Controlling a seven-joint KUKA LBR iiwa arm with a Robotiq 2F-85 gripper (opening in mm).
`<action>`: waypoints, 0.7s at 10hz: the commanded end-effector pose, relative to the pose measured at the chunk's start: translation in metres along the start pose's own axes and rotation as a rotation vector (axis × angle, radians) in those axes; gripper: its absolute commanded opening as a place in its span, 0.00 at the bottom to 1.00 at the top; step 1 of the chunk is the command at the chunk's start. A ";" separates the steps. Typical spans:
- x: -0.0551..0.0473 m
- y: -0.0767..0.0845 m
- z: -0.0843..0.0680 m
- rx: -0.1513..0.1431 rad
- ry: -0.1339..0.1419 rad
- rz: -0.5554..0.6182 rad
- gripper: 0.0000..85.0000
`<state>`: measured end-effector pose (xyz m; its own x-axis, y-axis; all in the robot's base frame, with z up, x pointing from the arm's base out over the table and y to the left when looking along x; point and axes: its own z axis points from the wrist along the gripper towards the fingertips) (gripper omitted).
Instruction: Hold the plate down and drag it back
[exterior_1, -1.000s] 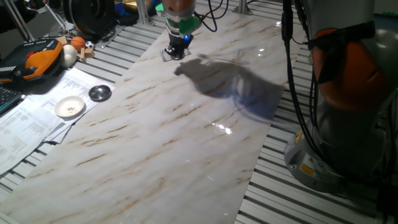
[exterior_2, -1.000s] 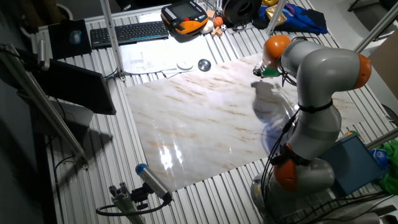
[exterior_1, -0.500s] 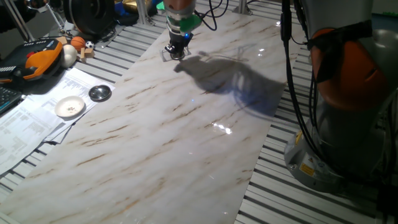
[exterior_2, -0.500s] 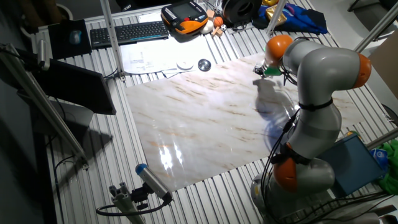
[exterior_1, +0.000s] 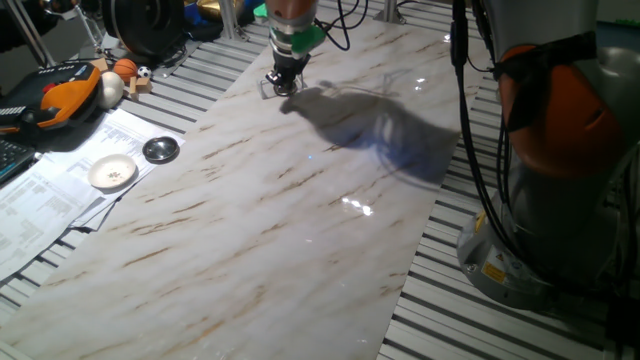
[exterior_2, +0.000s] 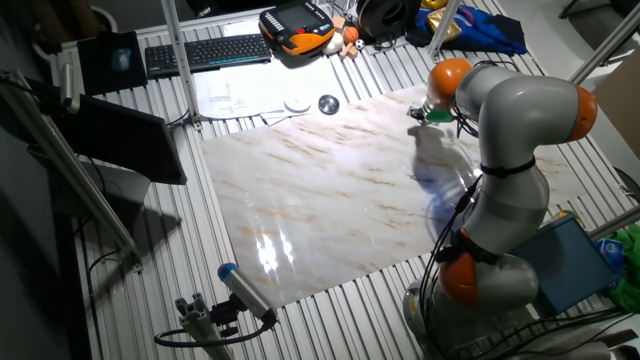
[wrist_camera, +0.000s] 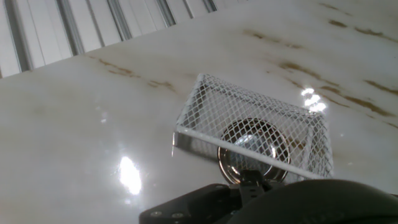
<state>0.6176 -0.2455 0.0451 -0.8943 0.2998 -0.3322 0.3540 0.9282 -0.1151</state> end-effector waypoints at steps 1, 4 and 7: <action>0.000 0.000 0.001 0.002 -0.007 0.002 0.00; 0.000 0.001 0.004 0.007 -0.022 0.008 0.00; -0.001 0.002 0.009 0.005 -0.035 0.012 0.00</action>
<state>0.6215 -0.2459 0.0368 -0.8801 0.3030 -0.3656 0.3657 0.9237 -0.1146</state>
